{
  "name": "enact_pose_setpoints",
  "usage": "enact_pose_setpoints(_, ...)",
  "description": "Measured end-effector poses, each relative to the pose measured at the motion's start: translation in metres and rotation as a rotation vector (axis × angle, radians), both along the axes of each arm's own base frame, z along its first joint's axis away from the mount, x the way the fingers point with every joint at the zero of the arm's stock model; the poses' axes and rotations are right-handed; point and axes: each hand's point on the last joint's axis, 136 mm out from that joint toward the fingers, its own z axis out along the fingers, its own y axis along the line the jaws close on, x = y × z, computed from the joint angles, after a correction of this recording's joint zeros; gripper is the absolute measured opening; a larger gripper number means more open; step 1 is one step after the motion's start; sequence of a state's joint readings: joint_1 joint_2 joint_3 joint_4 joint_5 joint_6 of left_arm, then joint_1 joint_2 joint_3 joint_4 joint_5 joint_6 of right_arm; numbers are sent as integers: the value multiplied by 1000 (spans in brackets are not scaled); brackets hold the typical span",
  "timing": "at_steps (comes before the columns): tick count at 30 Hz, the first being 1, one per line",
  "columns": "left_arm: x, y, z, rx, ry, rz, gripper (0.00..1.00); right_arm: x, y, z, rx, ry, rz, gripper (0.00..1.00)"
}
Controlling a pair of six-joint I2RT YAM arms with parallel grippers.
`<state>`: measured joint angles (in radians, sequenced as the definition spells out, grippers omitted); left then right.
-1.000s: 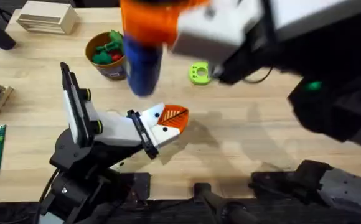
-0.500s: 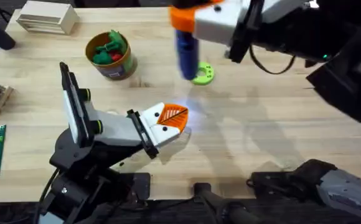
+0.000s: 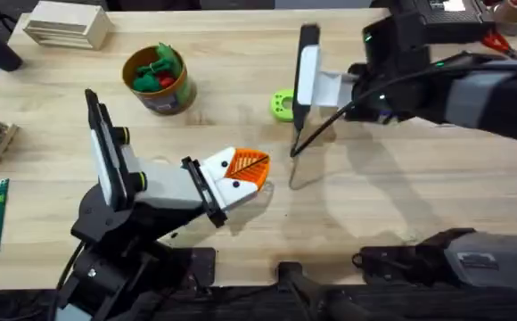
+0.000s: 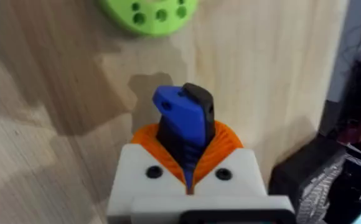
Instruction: Pick up the gripper from the table and insert it into the empty holder that is missing its gripper. Then pick up a screw, insert it into the mounting hole, and use the screwdriver to tighten it. Finally, clean up the table by picking up the vegetable and placing it into the bucket.
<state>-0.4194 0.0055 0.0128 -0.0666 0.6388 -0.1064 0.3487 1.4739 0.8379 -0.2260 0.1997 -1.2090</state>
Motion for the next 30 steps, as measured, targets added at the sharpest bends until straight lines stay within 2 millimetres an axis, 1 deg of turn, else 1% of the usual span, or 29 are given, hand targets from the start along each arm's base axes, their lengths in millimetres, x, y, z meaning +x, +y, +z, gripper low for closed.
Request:
enact_pose_setpoints(3, 0, 0, 0, 0, 0, 0, 5, -2, -5, -22, -54, 53, 11, 31)
enact_pose_setpoints(5, 0, 0, 0, 0, 0, 0, 5, -3, -6, -32, -73, 81, 17, 31)
enact_pose_setpoints(6, 0, 0, 0, 0, 0, 0, 5, -4, -7, -37, -81, 93, 19, 51)
enact_pose_setpoints(7, 0, 0, 0, 0, 0, 0, 5, -5, -8, -40, -88, 104, 18, 156)
enact_pose_setpoints(8, 0, 0, 0, 0, 0, 0, 5, 3, -8, -32, -92, 71, 6, 587)
enact_pose_setpoints(9, 0, 0, 0, 0, -1, 0, 5, 8, -9, -26, -72, 51, -44, 963)
enact_pose_setpoints(11, 0, 0, 0, 0, 0, 0, 5, 6, -11, -26, -49, 59, -88, 985)
enact_pose_setpoints(15, 0, 0, 0, 0, 0, 0, 5, -1, -14, -26, 25, 83, -220, 987)
enact_pose_setpoints(16, 0, 0, 0, 0, -1, 0, 6, -12, -17, -24, 87, 110, -330, 989)
enact_pose_setpoints(17, 0, 0, 0, 1, -2, 0, 45, -14, -18, -21, 112, 113, -368, 989)
enact_pose_setpoints(19, 0, 0, 0, 1, -2, 3, 315, -20, -20, -14, 161, 111, -442, 989)
enact_pose_setpoints(21, 1, 0, 0, 0, -1, 3, 647, -26, -22, -3, 212, 106, -512, 989)
enact_pose_setpoints(22, 1, 0, 0, -1, 2, 4, 972, -33, -24, 16, 289, 82, -593, 989)
enact_pose_setpoints(23, 1, 0, 0, -1, 2, 4, 985, -38, -21, 44, 411, 42, -645, 990)
enact_pose_setpoints(24, 1, 0, 0, -1, 1, 4, 987, -40, -18, 52, 450, 32, -649, 990)
enact_pose_setpoints(25, 1, 1, 0, -2, 0, 7, 986, -46, -8, 83, 593, 3, -633, 990)
enact_pose_setpoints(27, 2, 1, 1, -3, -4, 12, 986, -51, -1, 100, 668, -10, -607, 990)
enact_pose_setpoints(30, 5, 3, 4, -6, -14, 36, 987, -59, 5, 119, 749, -21, -583, 990)
